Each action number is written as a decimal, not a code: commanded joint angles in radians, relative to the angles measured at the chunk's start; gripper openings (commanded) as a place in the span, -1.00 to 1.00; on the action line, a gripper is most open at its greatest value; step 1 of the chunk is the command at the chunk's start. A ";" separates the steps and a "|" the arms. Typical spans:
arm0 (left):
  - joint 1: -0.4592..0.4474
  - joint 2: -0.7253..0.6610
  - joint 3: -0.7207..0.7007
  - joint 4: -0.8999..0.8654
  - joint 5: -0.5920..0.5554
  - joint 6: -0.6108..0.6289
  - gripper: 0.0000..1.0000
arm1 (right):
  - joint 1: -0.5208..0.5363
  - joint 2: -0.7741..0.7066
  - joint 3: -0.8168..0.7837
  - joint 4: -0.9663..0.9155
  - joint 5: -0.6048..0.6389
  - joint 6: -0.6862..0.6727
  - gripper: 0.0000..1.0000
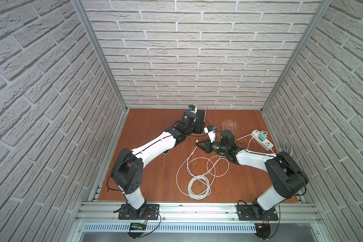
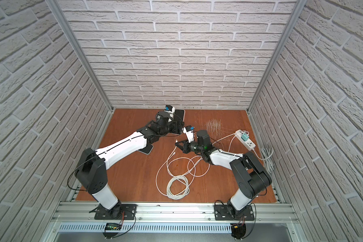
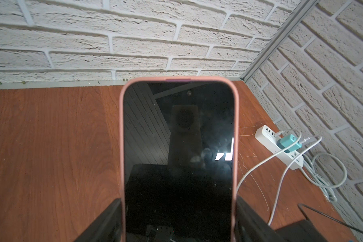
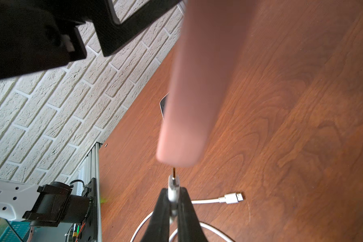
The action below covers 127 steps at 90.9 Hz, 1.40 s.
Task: Plug the charging cable into the phone
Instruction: Insert the charging cable into the phone.
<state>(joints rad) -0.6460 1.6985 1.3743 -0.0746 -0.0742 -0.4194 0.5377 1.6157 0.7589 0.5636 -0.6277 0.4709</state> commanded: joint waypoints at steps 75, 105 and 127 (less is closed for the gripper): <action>-0.058 0.046 0.087 0.040 0.011 0.049 -1.00 | -0.005 -0.124 -0.108 0.156 0.117 -0.020 -0.93; -0.067 0.065 0.098 0.042 0.036 0.051 -1.00 | -0.005 -0.151 -0.120 0.166 0.124 -0.020 -0.93; -0.074 0.065 0.099 0.048 0.041 0.054 -1.00 | -0.007 -0.143 -0.114 0.156 0.122 -0.018 -0.93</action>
<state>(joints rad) -0.7101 1.7714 1.4380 -0.1036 -0.0452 -0.3820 0.5316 1.4956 0.6468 0.6716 -0.5049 0.4633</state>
